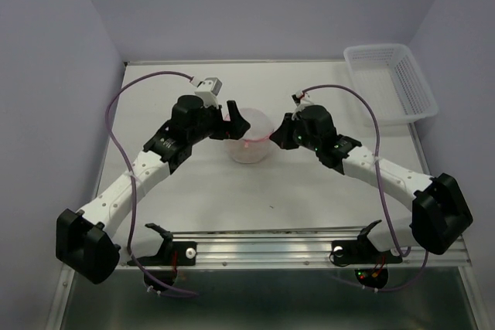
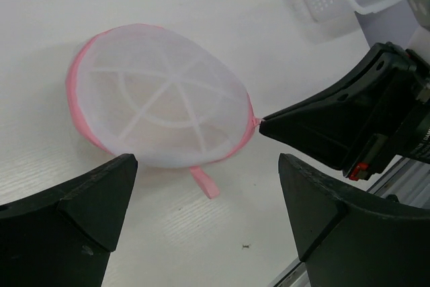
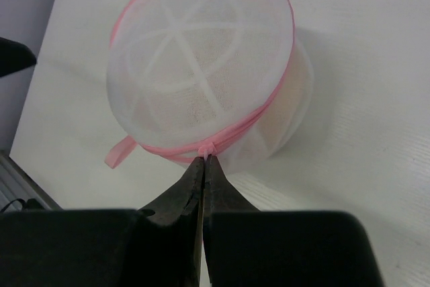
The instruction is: Unzip the laundry bag and remove the bra
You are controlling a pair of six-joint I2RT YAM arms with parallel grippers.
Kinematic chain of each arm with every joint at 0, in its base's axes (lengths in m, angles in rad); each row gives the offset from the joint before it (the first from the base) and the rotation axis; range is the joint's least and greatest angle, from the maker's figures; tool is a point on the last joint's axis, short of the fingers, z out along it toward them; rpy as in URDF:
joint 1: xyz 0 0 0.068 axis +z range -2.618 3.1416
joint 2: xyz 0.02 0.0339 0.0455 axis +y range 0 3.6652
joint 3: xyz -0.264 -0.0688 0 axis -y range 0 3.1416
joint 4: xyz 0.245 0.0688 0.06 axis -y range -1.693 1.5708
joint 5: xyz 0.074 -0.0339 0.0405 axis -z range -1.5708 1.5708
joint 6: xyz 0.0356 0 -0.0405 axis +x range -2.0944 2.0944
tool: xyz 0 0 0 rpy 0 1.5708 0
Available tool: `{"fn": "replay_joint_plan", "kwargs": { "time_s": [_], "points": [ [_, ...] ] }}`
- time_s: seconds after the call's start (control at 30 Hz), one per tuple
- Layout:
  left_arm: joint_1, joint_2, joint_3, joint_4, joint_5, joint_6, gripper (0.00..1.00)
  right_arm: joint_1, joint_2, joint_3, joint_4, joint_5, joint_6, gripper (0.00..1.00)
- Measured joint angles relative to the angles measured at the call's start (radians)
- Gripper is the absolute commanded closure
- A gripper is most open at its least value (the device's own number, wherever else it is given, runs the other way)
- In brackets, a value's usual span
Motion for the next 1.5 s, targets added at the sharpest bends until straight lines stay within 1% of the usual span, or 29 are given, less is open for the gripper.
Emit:
{"fn": "replay_joint_plan", "kwargs": {
  "time_s": [0.13, 0.3, 0.43, 0.5, 0.57, 0.7, 0.87, 1.03, 1.17, 1.27, 1.3, 1.4, 1.5],
  "points": [
    [-0.037, 0.012, 0.000, -0.006, 0.008, -0.045, 0.01, 0.010, -0.006, 0.022, 0.005, -0.015, 0.016, 0.99],
    [-0.056, 0.037, -0.043, 0.019, 0.022, -0.156, 0.01, 0.052, 0.011, 0.022, 0.020, -0.041, 0.019, 0.99],
    [-0.077, 0.051, -0.080, 0.033, 0.025, -0.182, 0.01, 0.080, 0.039, 0.022, 0.026, -0.044, 0.026, 0.99],
    [-0.105, 0.048, -0.092, 0.046, 0.028, -0.148, 0.01, 0.083, 0.052, 0.022, 0.025, -0.044, 0.034, 0.99],
    [-0.143, 0.035, -0.102, 0.048, 0.023, -0.078, 0.01, 0.082, 0.058, 0.022, 0.022, -0.044, 0.045, 0.99],
    [-0.198, -0.053, -0.161, 0.063, -0.037, 0.062, 0.01, 0.082, 0.058, 0.025, 0.019, -0.038, 0.065, 0.99],
    [-0.199, -0.099, -0.226, 0.127, -0.072, 0.193, 0.01, 0.082, 0.063, 0.056, -0.023, -0.021, 0.076, 0.99],
    [-0.202, -0.098, -0.277, 0.183, -0.059, 0.317, 0.01, 0.082, 0.068, 0.109, -0.070, -0.018, 0.078, 0.99],
    [-0.204, -0.085, -0.283, 0.230, -0.040, 0.388, 0.02, 0.082, 0.081, 0.133, -0.089, -0.023, 0.078, 0.99],
    [-0.206, -0.053, -0.276, 0.255, -0.038, 0.427, 0.15, 0.082, 0.089, 0.140, -0.096, -0.034, 0.078, 0.99],
    [-0.206, -0.028, -0.264, 0.256, -0.044, 0.442, 0.17, 0.082, 0.090, 0.140, -0.103, -0.037, 0.078, 0.99],
    [-0.206, 0.035, -0.238, 0.257, -0.056, 0.469, 0.17, 0.082, 0.090, 0.140, -0.109, -0.039, 0.078, 0.99],
    [-0.206, 0.060, -0.236, 0.255, -0.058, 0.489, 0.17, 0.082, 0.090, 0.146, -0.116, -0.039, 0.078, 0.99]
  ]
}}
